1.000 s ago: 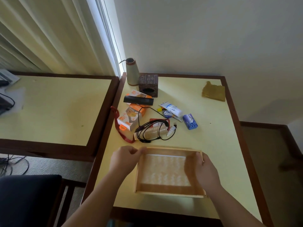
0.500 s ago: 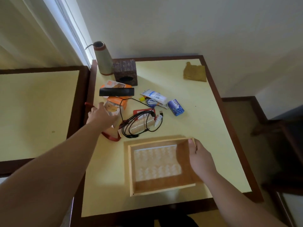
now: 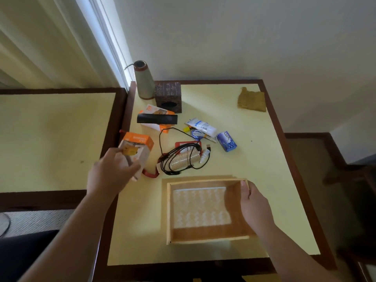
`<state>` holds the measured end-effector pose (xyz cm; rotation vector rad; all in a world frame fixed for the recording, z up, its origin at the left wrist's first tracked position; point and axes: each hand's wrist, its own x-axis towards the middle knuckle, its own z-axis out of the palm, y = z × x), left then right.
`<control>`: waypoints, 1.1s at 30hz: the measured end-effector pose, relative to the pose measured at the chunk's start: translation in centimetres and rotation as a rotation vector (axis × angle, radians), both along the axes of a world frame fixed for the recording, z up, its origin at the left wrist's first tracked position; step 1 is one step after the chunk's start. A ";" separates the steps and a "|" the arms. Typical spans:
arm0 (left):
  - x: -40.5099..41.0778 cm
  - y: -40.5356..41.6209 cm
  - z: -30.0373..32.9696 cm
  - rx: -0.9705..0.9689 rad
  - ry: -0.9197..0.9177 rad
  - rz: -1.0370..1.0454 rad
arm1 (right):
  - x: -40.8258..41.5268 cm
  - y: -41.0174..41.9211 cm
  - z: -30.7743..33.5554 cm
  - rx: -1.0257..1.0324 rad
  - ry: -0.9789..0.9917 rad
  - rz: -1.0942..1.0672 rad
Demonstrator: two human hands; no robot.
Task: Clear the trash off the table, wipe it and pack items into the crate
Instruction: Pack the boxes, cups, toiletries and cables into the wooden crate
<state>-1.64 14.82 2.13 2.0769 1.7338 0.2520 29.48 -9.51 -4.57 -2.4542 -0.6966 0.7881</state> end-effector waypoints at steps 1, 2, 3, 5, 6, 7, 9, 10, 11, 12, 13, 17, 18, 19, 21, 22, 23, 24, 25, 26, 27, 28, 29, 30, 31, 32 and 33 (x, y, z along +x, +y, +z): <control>-1.0 -2.0 1.1 -0.001 -0.042 0.012 | 0.0 0.0 0.0 0.006 0.003 0.003; -2.0 -4.2 2.2 0.002 -0.089 0.008 | 0.0 -0.1 0.1 0.009 0.005 0.005; -2.9 -6.3 3.3 0.011 -0.121 -0.027 | 0.0 -0.2 0.2 0.008 0.005 0.008; -4.0 -9.6 5.0 0.057 -0.136 -0.192 | 0.0 -0.3 0.3 0.010 0.001 0.018; -4.1 -10.6 5.7 0.083 -0.145 -0.310 | 0.0 -0.3 0.3 0.012 -0.002 0.023; -3.9 -11.2 6.2 0.104 -0.164 -0.446 | 0.1 -0.3 0.3 0.010 -0.007 0.027; -2.5 -11.5 6.6 0.122 -0.196 -0.700 | 0.1 -0.3 0.3 0.001 -0.013 0.032; -1.6 -11.4 6.7 0.102 -0.180 -0.789 | 0.1 -0.4 0.2 -0.002 -0.008 0.033; -0.3 -11.1 6.8 0.066 -0.126 -0.857 | 0.2 -0.4 0.2 -0.004 0.000 0.032; 0.9 -10.7 6.8 0.018 -0.046 -0.912 | 0.2 -0.4 0.2 -0.004 0.005 0.031; 2.1 -10.1 6.7 -0.022 0.054 -0.969 | 0.3 -0.4 0.1 -0.004 0.002 0.030; 6.6 -8.4 6.4 0.028 0.405 -1.257 | 0.3 -0.3 -0.3 0.005 -0.036 0.029; 7.4 -8.2 6.1 0.053 0.457 -1.310 | 0.3 -0.4 -0.3 0.002 -0.033 0.022; 8.1 -8.0 5.8 0.072 0.508 -1.351 | 0.3 -0.4 -0.3 0.004 -0.029 0.016; 9.3 -7.8 5.1 0.107 0.569 -1.426 | 0.3 -0.4 -0.3 0.010 -0.029 0.017; 9.8 -7.8 4.8 0.125 0.574 -1.459 | 0.3 -0.4 -0.3 0.010 -0.030 0.021; 10.3 -7.8 4.6 0.142 0.577 -1.498 | 0.3 -0.4 -0.3 0.009 -0.029 0.026; 10.8 -7.8 4.3 0.162 0.580 -1.540 | 0.3 -0.4 -0.3 0.009 -0.027 0.030; 11.2 -7.9 4.0 0.182 0.591 -1.582 | 0.3 -0.4 -0.3 0.007 -0.026 0.034; 11.5 -8.2 3.5 0.193 0.606 -1.619 | 0.3 -0.5 -0.3 0.006 -0.026 0.038; 11.9 -8.5 3.1 0.193 0.624 -1.647 | 0.3 -0.5 -0.4 0.006 -0.030 0.042; 12.2 -8.8 2.5 0.189 0.640 -1.671 | 0.3 -0.5 -0.4 0.007 -0.033 0.043; 12.4 -9.1 2.0 0.181 0.657 -1.682 | 0.4 -0.5 -0.4 0.008 -0.033 0.045; 12.6 -9.4 1.6 0.171 0.674 -1.672 | 0.4 -0.5 -0.4 0.008 -0.032 0.045; 12.8 -9.6 1.2 0.158 0.692 -1.643 | 0.4 -0.5 -0.3 0.007 -0.030 0.043; 12.9 -9.8 0.9 0.141 0.709 -1.603 | 0.4 -0.4 -0.3 0.007 -0.027 0.041; 12.9 -9.9 0.7 0.124 0.723 -1.561 | 0.4 -0.4 -0.3 0.010 -0.025 0.041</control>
